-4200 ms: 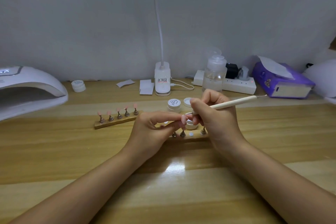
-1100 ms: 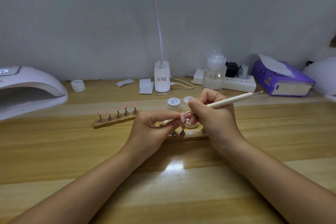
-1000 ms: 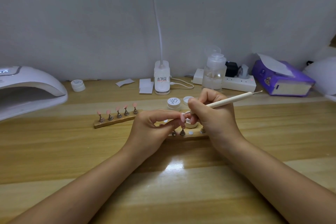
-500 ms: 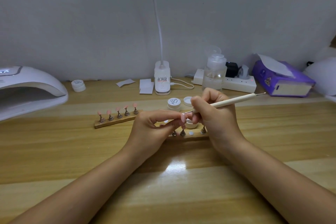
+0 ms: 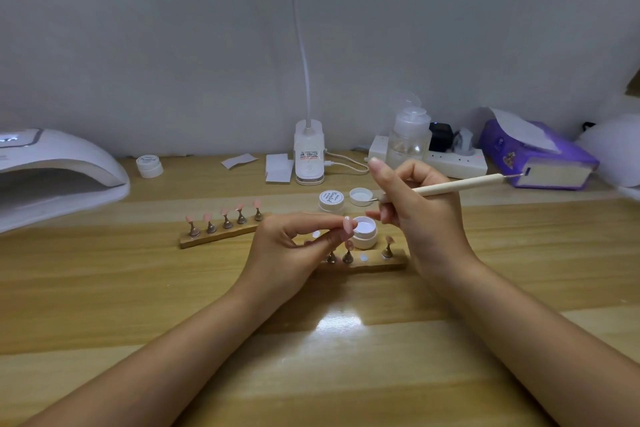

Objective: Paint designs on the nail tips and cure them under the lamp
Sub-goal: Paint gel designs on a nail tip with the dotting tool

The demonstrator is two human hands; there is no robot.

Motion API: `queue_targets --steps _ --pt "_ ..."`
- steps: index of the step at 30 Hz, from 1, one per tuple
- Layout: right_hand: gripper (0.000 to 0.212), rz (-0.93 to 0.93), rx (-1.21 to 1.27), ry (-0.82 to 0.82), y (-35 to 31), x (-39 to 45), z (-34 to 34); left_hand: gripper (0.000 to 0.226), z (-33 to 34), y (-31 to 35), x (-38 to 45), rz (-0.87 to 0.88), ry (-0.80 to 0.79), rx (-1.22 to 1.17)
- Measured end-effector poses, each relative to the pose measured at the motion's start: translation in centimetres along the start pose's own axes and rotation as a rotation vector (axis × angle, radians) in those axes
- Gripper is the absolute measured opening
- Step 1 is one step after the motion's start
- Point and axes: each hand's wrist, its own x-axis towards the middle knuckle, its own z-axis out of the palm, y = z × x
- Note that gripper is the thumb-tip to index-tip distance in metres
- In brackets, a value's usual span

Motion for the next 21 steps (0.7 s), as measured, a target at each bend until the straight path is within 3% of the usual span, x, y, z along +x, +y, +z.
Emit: queue_targets --steps 9,21 --pt "0.036 0.047 -0.203 0.090 0.8 1.1 -1.3 0.014 0.0 0.3 0.0 0.000 0.006 0.045" --pt "0.040 -0.004 -0.458 0.008 1.5 1.7 -1.5 0.014 -0.2 0.4 0.0 -0.007 0.009 0.081"
